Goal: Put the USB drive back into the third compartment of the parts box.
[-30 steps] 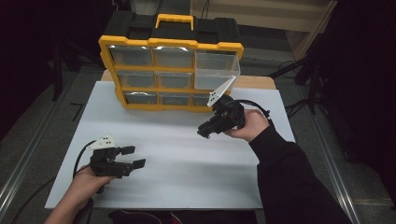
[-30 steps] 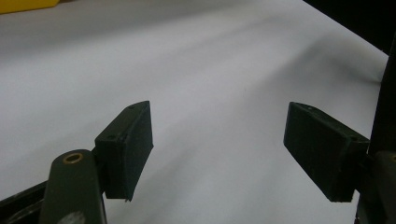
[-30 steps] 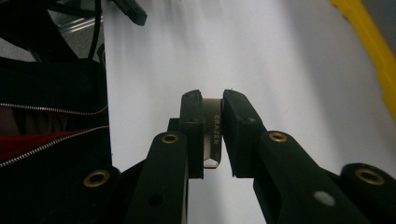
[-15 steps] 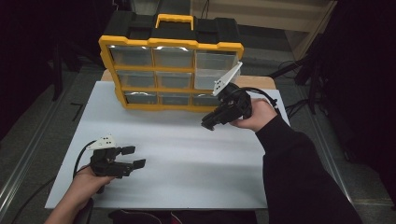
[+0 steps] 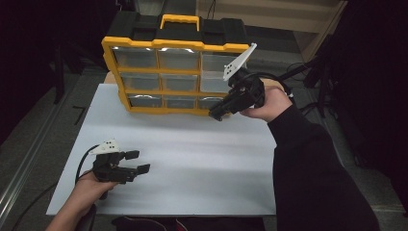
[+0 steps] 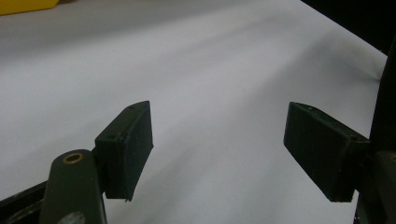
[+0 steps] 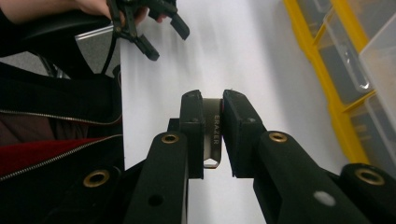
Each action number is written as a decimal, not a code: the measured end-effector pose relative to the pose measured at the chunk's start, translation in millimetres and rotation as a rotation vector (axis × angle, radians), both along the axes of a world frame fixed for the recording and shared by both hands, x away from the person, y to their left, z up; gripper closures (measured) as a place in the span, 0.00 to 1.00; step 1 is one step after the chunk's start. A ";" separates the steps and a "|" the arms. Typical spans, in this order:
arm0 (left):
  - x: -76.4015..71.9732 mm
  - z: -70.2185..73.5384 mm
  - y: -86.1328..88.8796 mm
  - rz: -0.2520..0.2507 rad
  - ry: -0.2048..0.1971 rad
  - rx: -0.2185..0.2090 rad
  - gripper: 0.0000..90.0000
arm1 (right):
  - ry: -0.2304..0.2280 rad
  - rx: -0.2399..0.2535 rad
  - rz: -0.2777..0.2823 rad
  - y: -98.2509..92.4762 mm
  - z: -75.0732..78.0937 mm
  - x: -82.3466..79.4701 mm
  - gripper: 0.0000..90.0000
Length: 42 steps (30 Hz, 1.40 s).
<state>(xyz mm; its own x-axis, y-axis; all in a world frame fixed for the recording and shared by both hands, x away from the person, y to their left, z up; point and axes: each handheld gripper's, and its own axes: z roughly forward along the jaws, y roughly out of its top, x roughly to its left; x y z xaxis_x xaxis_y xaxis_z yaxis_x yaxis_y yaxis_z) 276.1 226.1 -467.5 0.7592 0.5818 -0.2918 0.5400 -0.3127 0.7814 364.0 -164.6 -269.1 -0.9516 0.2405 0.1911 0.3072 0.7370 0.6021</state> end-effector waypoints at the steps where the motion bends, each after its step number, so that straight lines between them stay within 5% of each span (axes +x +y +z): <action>1: 0.0 0.0 0.0 0.000 -0.001 0.001 0.28 | 0.000 0.000 0.000 -0.2 2.5 0.7 0.84; 17: -0.1 0.1 -0.2 0.000 0.001 0.000 0.28 | -0.024 0.012 -0.001 -8.5 38.3 11.4 0.84; 32: 1.9 -0.1 -2.3 -0.014 -0.001 0.006 0.28 | -0.076 0.044 -0.067 -24.2 80.1 34.7 0.84; 42: -0.2 0.2 -0.6 -0.008 -0.004 0.005 0.28 | -0.095 0.038 -0.148 -30.3 86.0 58.8 0.84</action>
<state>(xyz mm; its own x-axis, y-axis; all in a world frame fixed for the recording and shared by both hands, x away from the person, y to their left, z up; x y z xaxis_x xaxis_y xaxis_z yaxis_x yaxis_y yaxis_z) 275.9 225.5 -467.3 0.7649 0.5771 -0.2860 0.5345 -0.3209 0.7819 422.9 -194.9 -183.1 -0.9204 0.3741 0.1136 0.3514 0.6641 0.6599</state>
